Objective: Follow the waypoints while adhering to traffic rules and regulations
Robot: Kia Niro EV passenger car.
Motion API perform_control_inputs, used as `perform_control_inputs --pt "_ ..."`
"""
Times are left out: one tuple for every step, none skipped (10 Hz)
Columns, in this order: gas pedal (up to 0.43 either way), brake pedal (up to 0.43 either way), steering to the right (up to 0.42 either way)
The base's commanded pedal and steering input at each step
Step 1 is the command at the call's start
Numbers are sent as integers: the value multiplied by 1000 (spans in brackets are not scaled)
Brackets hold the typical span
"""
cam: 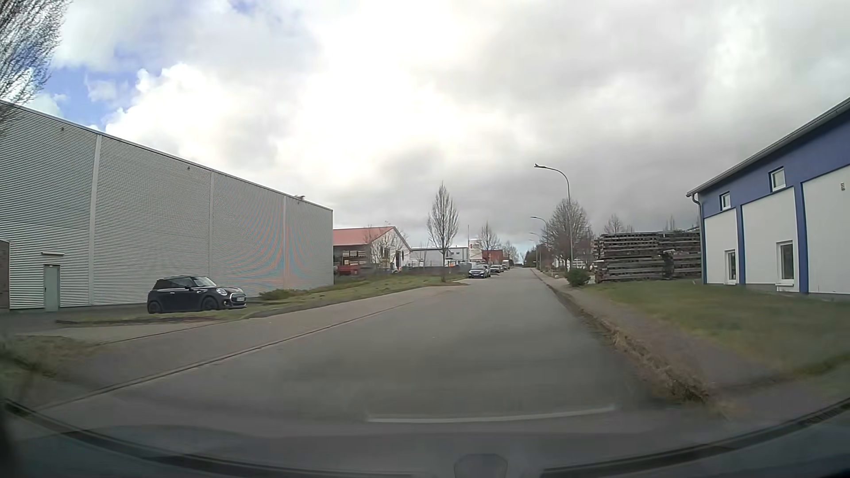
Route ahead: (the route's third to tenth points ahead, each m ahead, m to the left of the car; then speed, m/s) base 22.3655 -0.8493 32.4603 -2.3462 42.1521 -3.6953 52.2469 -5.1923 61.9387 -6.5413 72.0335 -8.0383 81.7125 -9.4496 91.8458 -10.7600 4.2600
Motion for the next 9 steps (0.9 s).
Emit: perform_control_inputs --pt "130 0 133" --pt "130 0 129" --pt "130 0 128" --pt "130 0 127" --pt "130 0 120" --pt "130 0 112" --pt "118 0 101" --pt "118 0 97" --pt "110 0 97"
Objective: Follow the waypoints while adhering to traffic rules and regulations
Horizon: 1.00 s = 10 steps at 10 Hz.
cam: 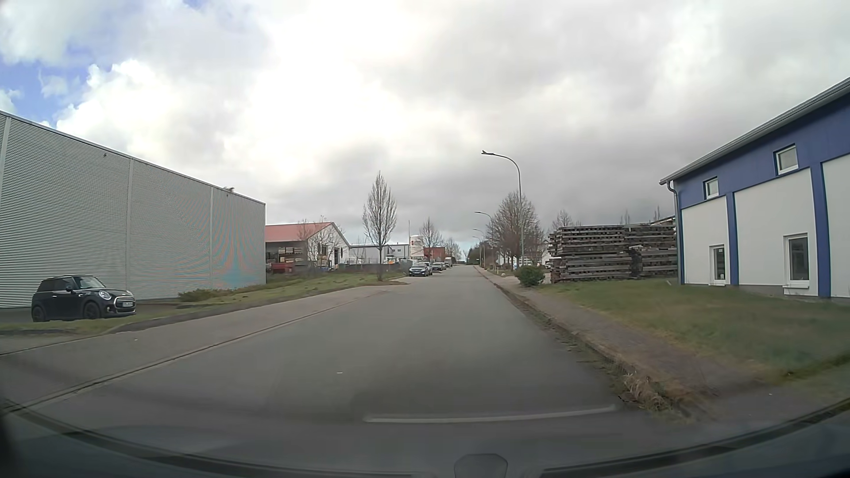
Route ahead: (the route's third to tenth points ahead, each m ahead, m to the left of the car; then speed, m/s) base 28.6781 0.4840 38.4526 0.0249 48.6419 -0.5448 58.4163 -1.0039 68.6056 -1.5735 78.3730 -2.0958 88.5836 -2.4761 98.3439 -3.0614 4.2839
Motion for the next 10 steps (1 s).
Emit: perform_control_inputs --pt "98 0 96" --pt "87 0 87" --pt "87 0 75" --pt "87 0 64" --pt "87 0 53" --pt "87 0 44" --pt "87 0 36" --pt "87 0 27" --pt "87 0 13" --pt "79 0 0"
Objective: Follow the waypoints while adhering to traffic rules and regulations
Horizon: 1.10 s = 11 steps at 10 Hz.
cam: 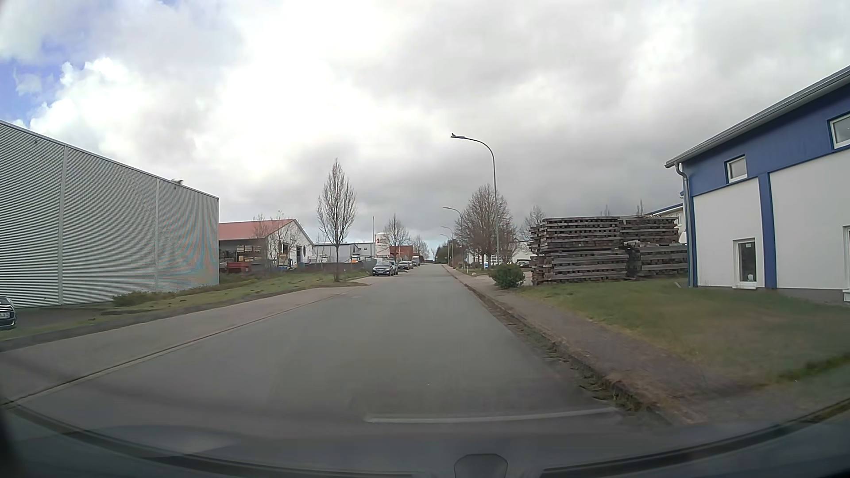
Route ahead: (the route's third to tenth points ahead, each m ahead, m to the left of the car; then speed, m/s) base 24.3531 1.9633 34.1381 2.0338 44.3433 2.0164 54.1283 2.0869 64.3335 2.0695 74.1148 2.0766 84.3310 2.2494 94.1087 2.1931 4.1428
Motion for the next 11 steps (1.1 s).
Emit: perform_control_inputs --pt "67 0 -4" --pt "67 0 -4" --pt "67 0 -3" --pt "79 0 -4" --pt "79 0 -4" --pt "87 0 -4" --pt "87 0 -6" --pt "87 0 -8" --pt "87 0 -8" --pt "87 0 -8" --pt "87 0 -9"
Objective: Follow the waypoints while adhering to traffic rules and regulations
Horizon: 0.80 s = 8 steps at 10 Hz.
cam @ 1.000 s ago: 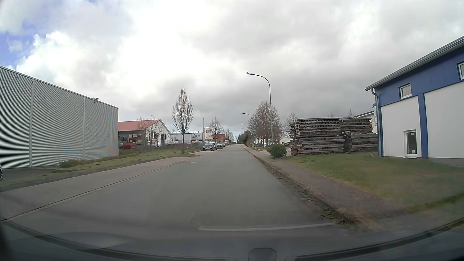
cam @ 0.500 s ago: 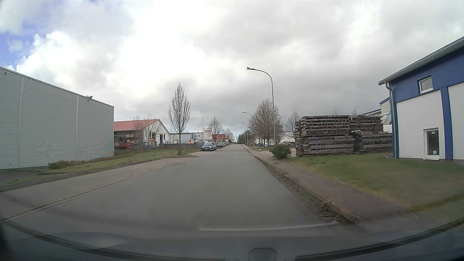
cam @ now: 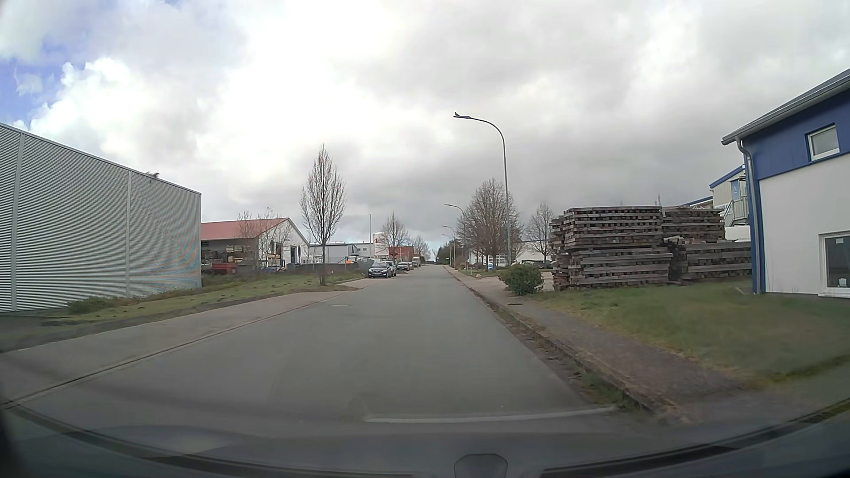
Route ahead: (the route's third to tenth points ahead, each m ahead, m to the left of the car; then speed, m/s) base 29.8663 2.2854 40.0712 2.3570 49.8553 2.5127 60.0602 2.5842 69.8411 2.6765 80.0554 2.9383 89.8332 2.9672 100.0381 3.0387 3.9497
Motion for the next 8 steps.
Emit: perform_control_inputs --pt "87 0 -10" --pt "87 0 -10" --pt "87 0 -10" --pt "87 0 -9" --pt "87 0 -8" --pt "87 0 -8" --pt "87 0 -7" --pt "87 0 -8"
